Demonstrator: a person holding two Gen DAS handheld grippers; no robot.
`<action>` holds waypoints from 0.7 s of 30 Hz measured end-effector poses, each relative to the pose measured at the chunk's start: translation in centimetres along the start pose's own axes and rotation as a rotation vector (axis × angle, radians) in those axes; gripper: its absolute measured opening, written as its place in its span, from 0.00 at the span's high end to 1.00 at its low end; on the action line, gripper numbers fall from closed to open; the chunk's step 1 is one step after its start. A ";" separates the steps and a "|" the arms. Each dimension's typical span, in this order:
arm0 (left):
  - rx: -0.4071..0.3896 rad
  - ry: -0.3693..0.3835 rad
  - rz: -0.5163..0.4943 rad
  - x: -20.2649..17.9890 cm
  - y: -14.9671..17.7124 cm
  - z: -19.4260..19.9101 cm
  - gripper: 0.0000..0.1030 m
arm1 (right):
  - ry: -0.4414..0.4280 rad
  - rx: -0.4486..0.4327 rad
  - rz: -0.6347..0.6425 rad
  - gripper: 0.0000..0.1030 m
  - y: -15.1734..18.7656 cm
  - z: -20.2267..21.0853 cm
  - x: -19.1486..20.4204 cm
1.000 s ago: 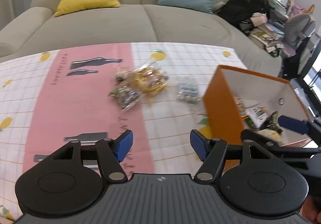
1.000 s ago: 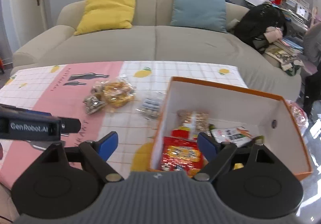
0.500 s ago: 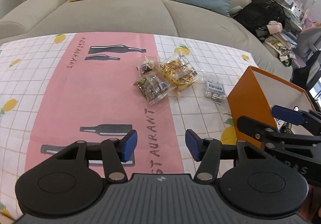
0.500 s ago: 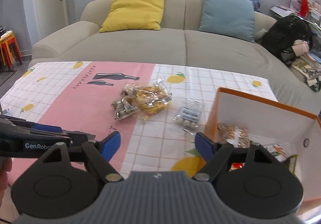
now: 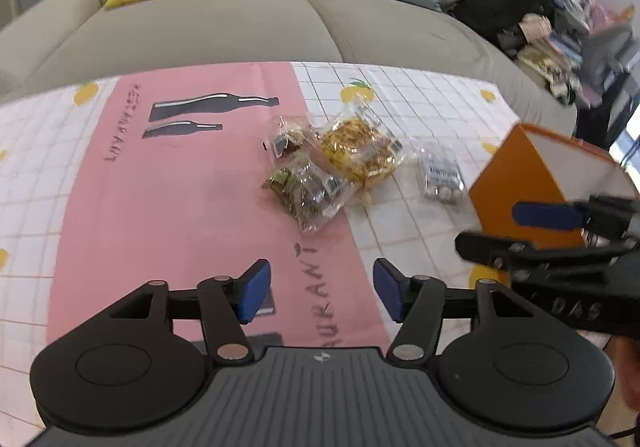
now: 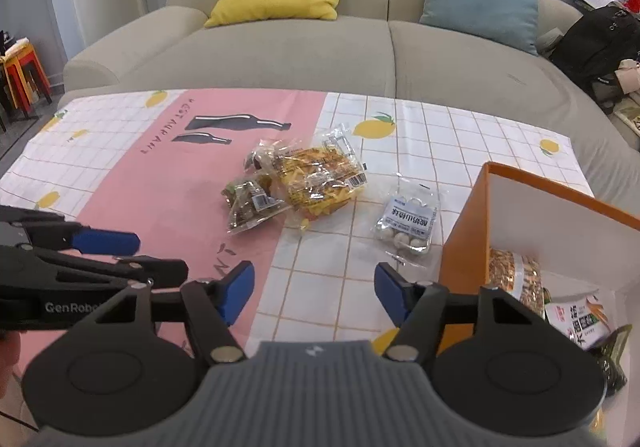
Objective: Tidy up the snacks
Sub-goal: 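Move both grippers over the remaining clear snack packets on the tablecloth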
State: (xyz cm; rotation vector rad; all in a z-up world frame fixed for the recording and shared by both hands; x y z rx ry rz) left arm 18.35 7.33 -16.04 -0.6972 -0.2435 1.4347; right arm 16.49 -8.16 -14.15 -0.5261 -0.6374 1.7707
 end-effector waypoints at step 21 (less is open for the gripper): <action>0.103 -0.027 0.481 3.6 -5.2 -9.4 0.30 | 0.087 0.225 -0.008 0.43 -4.2 -9.3 -4.1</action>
Point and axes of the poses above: each gripper's, at about its wrist camera, not at the fingertips, and z roughly against the way its jaws point, x to its left, y to its underside, the point moved 7 cm from there along -z, roughly the way its jaws point, and after that the axes turned 5 degrees about z, right-handed, at the moved point
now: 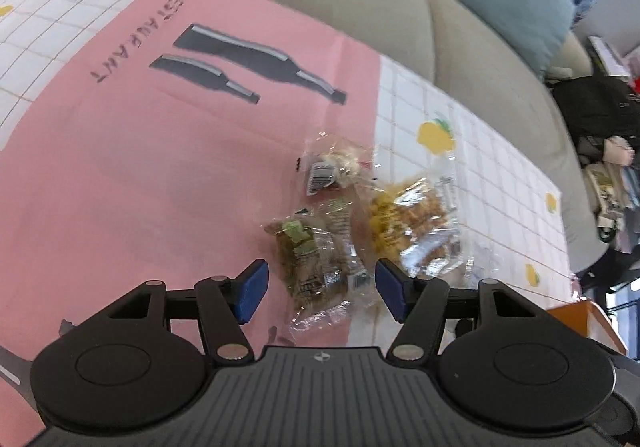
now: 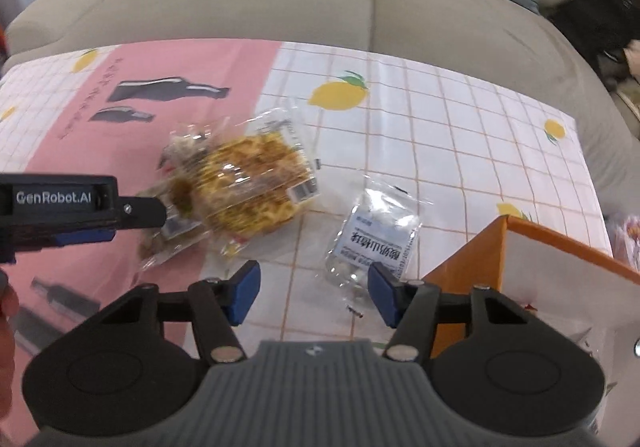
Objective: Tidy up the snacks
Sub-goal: 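Move both grippers over the remaining clear snack packets on the tablecloth, then grasp the clear green-labelled packet with the left gripper while the right grasps the white candy-ball packet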
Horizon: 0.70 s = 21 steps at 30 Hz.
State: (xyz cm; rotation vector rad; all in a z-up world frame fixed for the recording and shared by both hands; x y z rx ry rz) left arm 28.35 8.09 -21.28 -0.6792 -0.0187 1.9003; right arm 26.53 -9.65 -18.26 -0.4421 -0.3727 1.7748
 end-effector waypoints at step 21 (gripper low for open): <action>0.011 -0.064 -0.027 -0.1 0.0 -1.7 0.49 | 0.231 0.043 -0.149 0.54 -0.7 -5.6 -1.0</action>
Point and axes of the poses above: each gripper's, at about its wrist camera, not at the fingertips, and z roughly against the way its jaws point, x to its left, y to its underside, the point moved 7 cm from there along -z, roughly the way its jaws point, and after that the axes turned 5 degrees about z, right-handed, at the moved point
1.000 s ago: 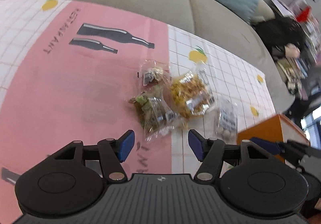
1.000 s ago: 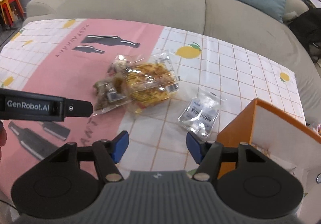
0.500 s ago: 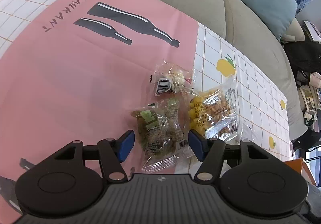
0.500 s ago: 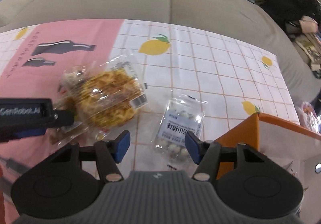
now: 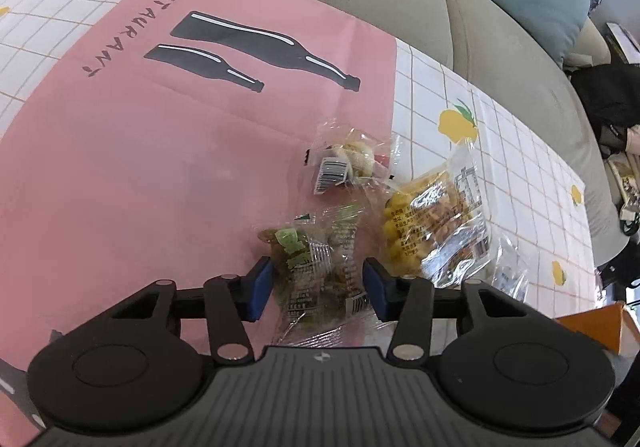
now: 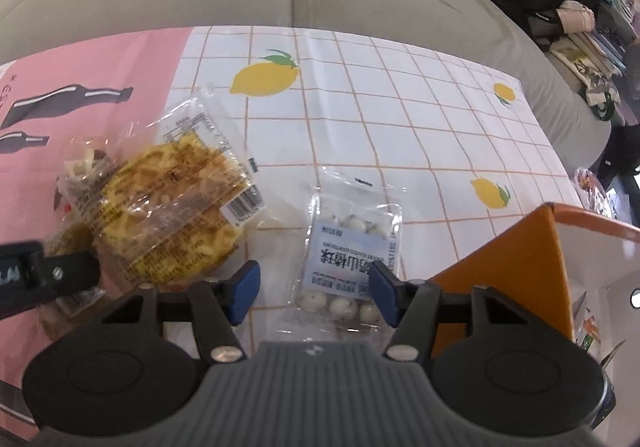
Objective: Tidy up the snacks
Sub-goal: 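Grasp the clear green-labelled packet with the left gripper while the right grasps the white candy-ball packet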
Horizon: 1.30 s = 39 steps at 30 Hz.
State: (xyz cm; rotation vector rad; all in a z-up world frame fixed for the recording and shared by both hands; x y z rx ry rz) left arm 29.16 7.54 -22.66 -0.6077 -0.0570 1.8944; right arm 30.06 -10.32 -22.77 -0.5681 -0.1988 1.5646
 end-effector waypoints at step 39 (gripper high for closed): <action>-0.004 -0.060 -0.096 5.4 5.6 4.6 0.40 | -0.046 -0.139 0.043 0.32 4.1 3.1 1.5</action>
Point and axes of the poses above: each gripper's, at about its wrist camera, not at the fingertips, and z roughly against the way its jaws point, x to its left, y to its underside, the point moved 7 cm from there along -z, roughly the way its jaws point, and after that the axes turned 5 degrees about z, right-handed, at the moved point
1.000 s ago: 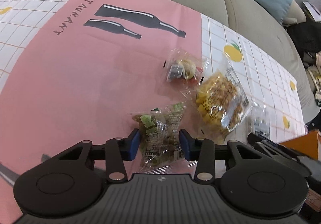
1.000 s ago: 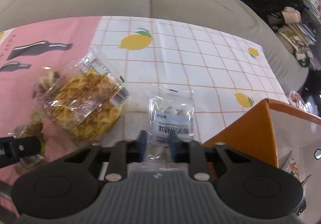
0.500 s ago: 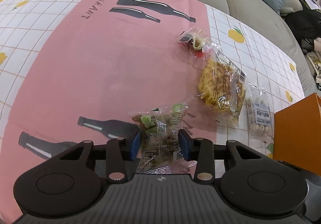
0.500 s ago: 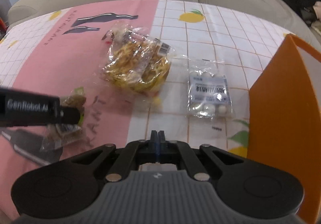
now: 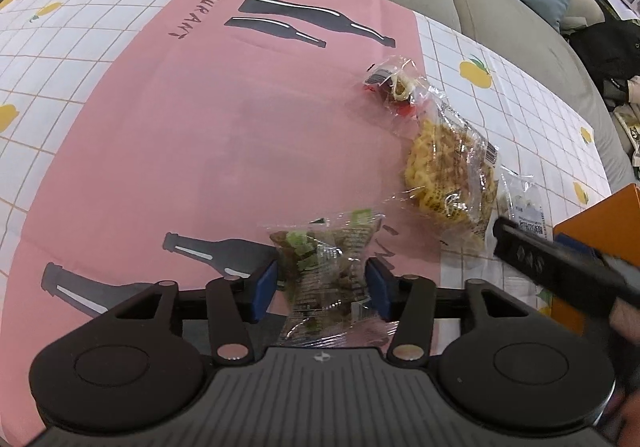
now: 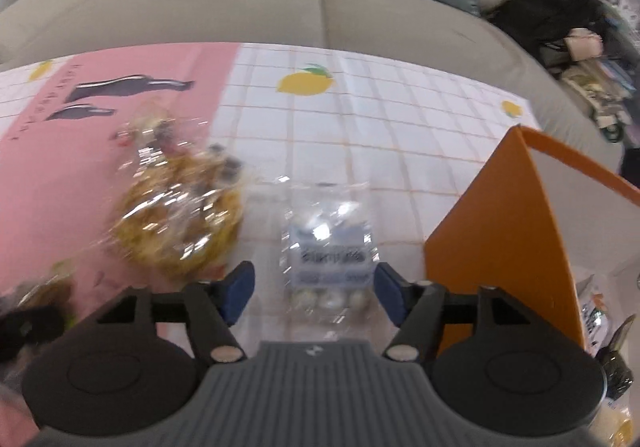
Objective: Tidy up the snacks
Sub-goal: 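Grasp the clear green-labelled packet with the left gripper while the right grasps the white candy-ball packet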
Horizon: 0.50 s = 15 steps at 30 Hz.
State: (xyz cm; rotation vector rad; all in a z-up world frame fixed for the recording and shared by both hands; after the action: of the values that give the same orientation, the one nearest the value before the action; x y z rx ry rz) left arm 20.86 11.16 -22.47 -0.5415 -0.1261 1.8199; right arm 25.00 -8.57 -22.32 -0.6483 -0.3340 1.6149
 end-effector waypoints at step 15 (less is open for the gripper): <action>0.020 -0.017 -0.031 -0.3 0.0 -0.2 0.38 | -0.071 0.062 -0.187 0.42 -0.5 -2.0 -1.1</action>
State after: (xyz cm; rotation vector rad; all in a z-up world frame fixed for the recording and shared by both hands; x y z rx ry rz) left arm 21.02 10.86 -22.55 -0.5069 -0.1269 1.7941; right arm 26.63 -9.89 -23.44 -0.4980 -0.3835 1.4659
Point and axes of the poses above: each gripper's, at about its wrist camera, not at the fingertips, and z roughly against the way its jaws point, x to its left, y to its underside, the point moved 7 cm from there along -z, roughly the way its jaws point, and after that the axes turned 5 degrees about z, right-handed, at the moved point
